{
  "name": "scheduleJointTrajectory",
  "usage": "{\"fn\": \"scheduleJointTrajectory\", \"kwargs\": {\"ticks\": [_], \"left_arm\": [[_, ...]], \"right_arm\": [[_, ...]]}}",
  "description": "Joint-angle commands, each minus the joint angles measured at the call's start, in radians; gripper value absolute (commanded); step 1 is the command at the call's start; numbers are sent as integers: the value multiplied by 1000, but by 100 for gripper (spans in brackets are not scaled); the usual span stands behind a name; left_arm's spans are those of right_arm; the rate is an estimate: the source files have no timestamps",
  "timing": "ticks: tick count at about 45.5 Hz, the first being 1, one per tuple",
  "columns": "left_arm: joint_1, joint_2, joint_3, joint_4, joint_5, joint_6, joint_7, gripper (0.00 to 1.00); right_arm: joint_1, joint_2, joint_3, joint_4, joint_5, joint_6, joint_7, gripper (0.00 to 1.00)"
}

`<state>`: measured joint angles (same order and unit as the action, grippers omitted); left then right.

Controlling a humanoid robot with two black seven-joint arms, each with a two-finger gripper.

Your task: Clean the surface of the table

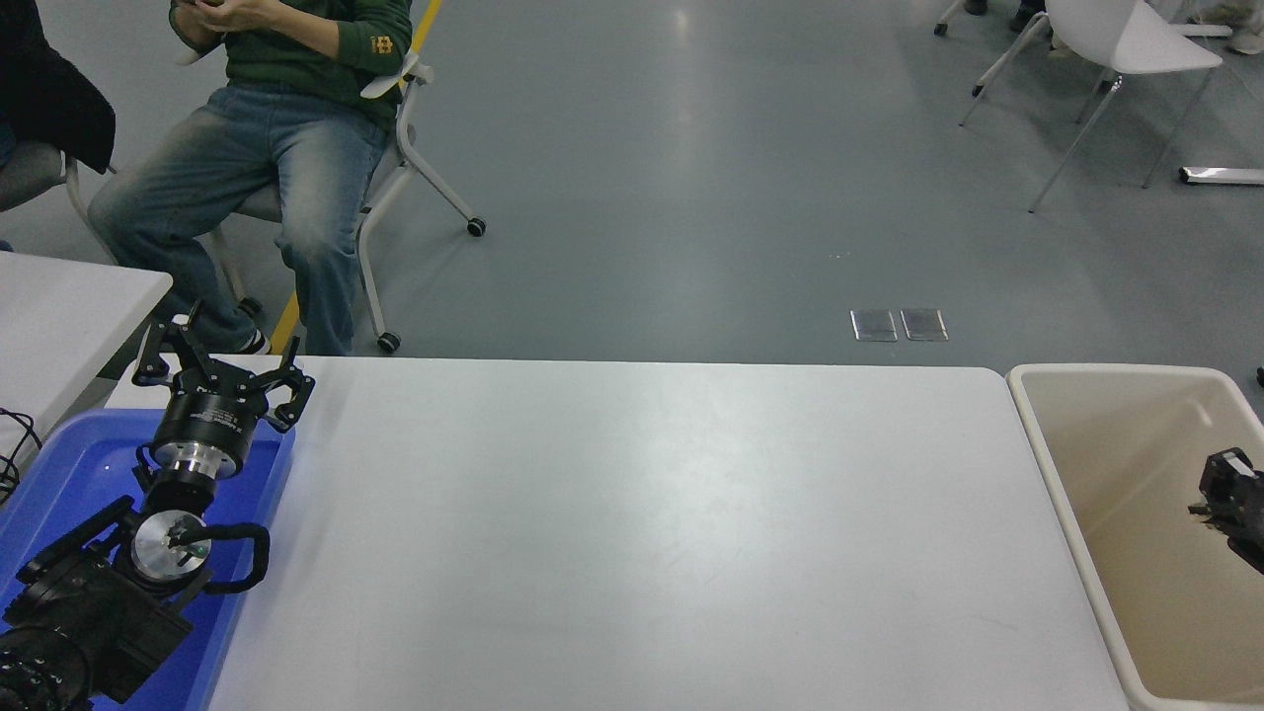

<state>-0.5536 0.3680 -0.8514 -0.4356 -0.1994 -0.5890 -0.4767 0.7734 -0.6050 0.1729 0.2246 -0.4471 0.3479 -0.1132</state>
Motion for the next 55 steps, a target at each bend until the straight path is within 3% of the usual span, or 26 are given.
{"fn": "scheduleJointTrajectory", "kwargs": {"ticks": [1, 10, 18, 48, 49, 50, 51, 52, 53, 55], "left_arm": [[0, 0, 0, 0, 0, 0, 0, 100], [1, 0, 0, 0, 0, 0, 0, 100], [0, 0, 0, 0, 0, 0, 0, 100], [0, 0, 0, 0, 0, 0, 0, 100], [0, 0, 0, 0, 0, 0, 0, 100], [0, 0, 0, 0, 0, 0, 0, 100], [1, 0, 0, 0, 0, 0, 0, 100], [0, 0, 0, 0, 0, 0, 0, 100], [0, 0, 0, 0, 0, 0, 0, 100], [0, 0, 0, 0, 0, 0, 0, 100]], "right_arm": [[17, 92, -137, -115, -2, -13, 66, 0], [7, 195, -240, -231, 11, -53, 102, 0], [-2, 214, -248, -231, 13, -121, 102, 0], [-17, 220, -248, -234, 13, -145, 102, 0], [-17, 220, -250, -234, 13, -156, 102, 3], [-17, 220, -250, -232, 11, -168, 101, 20], [-17, 220, -251, -232, 11, -181, 101, 50], [-17, 221, -250, -232, 11, -193, 101, 92], [-17, 220, -251, -231, 11, -197, 99, 100], [-17, 221, -250, -231, 11, -204, 99, 100]]}}
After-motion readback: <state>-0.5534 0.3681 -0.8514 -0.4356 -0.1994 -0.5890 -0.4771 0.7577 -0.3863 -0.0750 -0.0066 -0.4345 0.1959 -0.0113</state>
